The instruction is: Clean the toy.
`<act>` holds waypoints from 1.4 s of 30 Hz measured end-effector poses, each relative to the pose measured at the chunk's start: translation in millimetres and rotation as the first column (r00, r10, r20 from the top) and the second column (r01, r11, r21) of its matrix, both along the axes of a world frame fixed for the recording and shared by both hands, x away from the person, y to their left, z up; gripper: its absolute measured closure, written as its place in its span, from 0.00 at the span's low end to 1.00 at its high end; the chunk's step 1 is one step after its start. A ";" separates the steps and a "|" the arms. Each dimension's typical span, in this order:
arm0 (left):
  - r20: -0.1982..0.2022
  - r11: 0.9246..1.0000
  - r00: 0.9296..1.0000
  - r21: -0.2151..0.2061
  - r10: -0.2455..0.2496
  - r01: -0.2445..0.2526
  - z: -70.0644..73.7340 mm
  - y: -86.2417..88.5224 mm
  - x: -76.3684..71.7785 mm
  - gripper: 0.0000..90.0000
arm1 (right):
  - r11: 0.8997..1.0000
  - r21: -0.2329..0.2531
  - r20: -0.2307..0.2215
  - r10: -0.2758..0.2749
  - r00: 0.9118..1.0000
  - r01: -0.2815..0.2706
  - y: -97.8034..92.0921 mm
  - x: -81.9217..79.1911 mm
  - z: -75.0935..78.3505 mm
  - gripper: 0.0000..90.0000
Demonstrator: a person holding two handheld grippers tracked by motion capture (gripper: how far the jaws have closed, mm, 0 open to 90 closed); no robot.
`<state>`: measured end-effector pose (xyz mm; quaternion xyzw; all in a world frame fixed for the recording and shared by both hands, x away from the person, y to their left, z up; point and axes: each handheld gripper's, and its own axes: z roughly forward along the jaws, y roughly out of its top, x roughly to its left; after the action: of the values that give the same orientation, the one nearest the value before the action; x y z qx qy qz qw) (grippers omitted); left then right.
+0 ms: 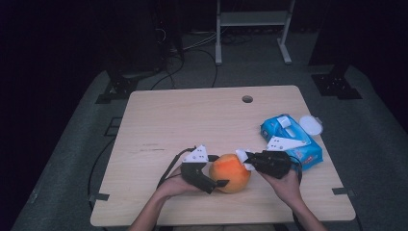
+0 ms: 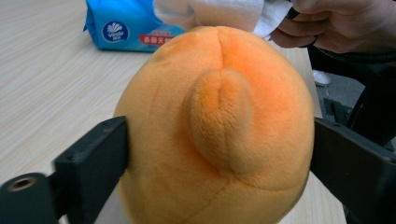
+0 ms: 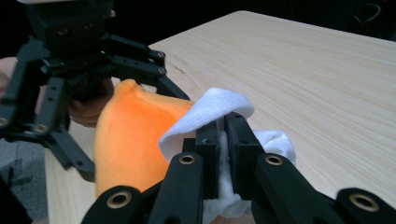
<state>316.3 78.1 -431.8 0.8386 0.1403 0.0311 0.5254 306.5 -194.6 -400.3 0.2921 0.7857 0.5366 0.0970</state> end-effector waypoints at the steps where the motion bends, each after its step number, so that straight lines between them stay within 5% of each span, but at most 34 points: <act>1: 0.017 1.000 1.000 -0.007 0.009 -0.009 -0.6 -1.6 -1.6 0.19 | 1.000 0.000 0.007 0.013 1.000 -0.013 0.9 -1.0 1.5 0.93; 8: 0.058 0.999 0.998 -0.009 0.040 -0.039 -3.1 -15.4 -11.2 0.29 | 0.994 -0.034 0.065 0.102 0.993 -0.100 24.3 -17.4 13.9 0.93; 13: 0.045 0.999 0.998 -0.013 0.045 -0.045 -2.8 -12.5 -9.6 0.30 | 0.998 -0.057 0.057 0.038 0.998 -0.034 10.3 -10.2 10.4 0.93; 18: 0.038 0.999 0.998 -0.025 0.043 -0.042 -4.3 -12.1 -8.4 0.30 | 0.999 -0.036 0.004 -0.027 1.000 0.027 -11.0 -3.0 3.6 0.93; 26: 0.049 0.999 0.998 -0.013 0.040 -0.040 -3.2 -15.2 -11.3 0.24 | 0.997 -0.063 0.056 0.049 0.997 -0.046 11.2 -15.0 10.9 0.93; 31: 0.016 0.999 1.000 -0.041 -0.025 0.026 -4.4 -9.9 -8.3 0.18 | 0.999 -0.032 0.015 0.037 0.999 -0.036 1.0 -7.1 4.7 0.93; 37: 0.076 1.000 0.997 -0.014 0.008 -0.007 -4.0 -14.4 -12.4 0.35 | 0.999 -0.027 0.014 0.017 1.000 -0.016 -0.7 -8.0 6.7 0.93; 42: 0.098 0.999 0.995 0.003 0.032 -0.033 -2.8 -22.5 -16.6 0.37 | 0.996 -0.026 0.058 0.086 0.995 -0.084 18.4 -21.6 17.1 0.93</act>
<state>299.7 55.6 -434.6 0.8348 0.1280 0.0810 0.5292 285.0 -176.2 -383.1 0.2412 0.8005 0.5393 0.1007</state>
